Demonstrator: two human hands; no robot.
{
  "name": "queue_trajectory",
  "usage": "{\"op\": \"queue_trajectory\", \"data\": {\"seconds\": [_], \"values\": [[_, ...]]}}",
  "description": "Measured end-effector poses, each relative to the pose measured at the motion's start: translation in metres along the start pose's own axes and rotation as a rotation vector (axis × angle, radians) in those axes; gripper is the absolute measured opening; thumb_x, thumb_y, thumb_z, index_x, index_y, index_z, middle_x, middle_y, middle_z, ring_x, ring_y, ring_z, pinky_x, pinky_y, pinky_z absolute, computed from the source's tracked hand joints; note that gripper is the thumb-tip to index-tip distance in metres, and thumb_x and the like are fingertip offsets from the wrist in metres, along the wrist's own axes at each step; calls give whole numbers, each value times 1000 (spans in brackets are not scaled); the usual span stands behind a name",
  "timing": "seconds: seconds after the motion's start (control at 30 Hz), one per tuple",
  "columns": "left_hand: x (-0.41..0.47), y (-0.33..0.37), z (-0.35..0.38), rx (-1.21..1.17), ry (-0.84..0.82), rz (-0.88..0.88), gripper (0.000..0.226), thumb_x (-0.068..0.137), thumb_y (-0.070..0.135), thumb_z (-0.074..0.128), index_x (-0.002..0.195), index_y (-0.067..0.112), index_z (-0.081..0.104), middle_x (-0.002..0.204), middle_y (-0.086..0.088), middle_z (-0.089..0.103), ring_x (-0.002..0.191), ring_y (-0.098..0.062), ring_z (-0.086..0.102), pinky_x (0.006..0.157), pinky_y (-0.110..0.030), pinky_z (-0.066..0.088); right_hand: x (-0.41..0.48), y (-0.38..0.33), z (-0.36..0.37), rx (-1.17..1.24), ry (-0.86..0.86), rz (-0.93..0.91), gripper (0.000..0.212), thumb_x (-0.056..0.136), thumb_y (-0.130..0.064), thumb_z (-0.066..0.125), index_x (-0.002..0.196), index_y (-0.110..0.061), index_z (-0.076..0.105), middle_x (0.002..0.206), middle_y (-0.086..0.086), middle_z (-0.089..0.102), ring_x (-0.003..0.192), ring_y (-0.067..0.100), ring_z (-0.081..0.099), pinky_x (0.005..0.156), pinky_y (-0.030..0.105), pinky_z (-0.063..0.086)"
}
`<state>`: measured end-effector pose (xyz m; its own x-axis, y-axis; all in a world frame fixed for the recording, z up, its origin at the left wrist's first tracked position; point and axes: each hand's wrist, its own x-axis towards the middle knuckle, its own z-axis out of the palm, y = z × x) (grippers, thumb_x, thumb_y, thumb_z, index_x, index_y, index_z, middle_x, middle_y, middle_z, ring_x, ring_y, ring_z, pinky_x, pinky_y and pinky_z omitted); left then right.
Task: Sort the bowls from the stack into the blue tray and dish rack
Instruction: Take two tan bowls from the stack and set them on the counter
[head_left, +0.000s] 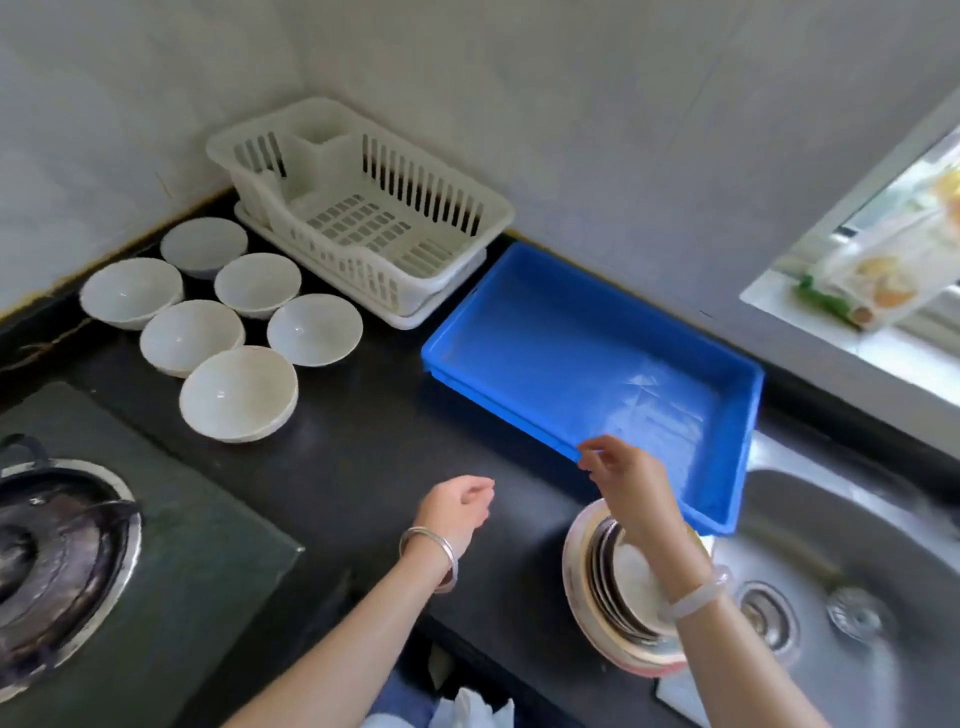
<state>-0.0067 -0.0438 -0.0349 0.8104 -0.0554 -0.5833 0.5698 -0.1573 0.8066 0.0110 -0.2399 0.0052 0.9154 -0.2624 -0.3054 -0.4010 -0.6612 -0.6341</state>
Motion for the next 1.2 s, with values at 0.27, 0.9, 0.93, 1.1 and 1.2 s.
{"op": "queue_trajectory", "data": {"seconds": [0.27, 0.9, 0.93, 1.1, 1.2], "values": [[-34, 15, 90, 383, -122, 237, 28, 87, 20, 61, 114, 17, 66, 110, 3, 70, 94, -6, 63, 86, -17, 46, -64, 97, -51, -219, 227, 157, 16, 85, -24, 67, 99, -17, 70, 97, 3, 71, 85, 25, 64, 67, 29, 40], [-36, 10, 113, 450, -111, 256, 23, 87, 20, 60, 109, 20, 68, 100, 4, 69, 87, -9, 62, 86, -24, 51, -73, 108, -55, -347, 247, 188, 10, 89, -23, 58, 91, -14, 56, 90, 10, 69, 87, 32, 62, 62, 30, 34], [-37, 11, 113, 420, -115, 247, 22, 88, 21, 59, 107, 20, 69, 96, 5, 69, 88, -13, 64, 89, -30, 53, -73, 110, -58, -286, 237, 197, 8, 88, -22, 58, 90, -14, 55, 88, 11, 69, 86, 32, 62, 62, 31, 38], [-38, 13, 116, 476, -88, 246, 11, 86, 19, 62, 94, 23, 68, 90, 7, 66, 86, -10, 62, 79, -26, 52, -80, 116, -73, 69, 190, 274, 15, 86, -16, 63, 76, -16, 51, 78, 11, 71, 61, 28, 69, 57, 32, 56], [-39, 16, 120, 573, -36, 246, 3, 83, 20, 64, 86, 22, 64, 87, 7, 63, 82, -10, 59, 67, -19, 42, -84, 119, -80, 148, 222, 280, 18, 85, -12, 64, 72, -19, 54, 72, 7, 71, 54, 23, 68, 54, 32, 57]]}}
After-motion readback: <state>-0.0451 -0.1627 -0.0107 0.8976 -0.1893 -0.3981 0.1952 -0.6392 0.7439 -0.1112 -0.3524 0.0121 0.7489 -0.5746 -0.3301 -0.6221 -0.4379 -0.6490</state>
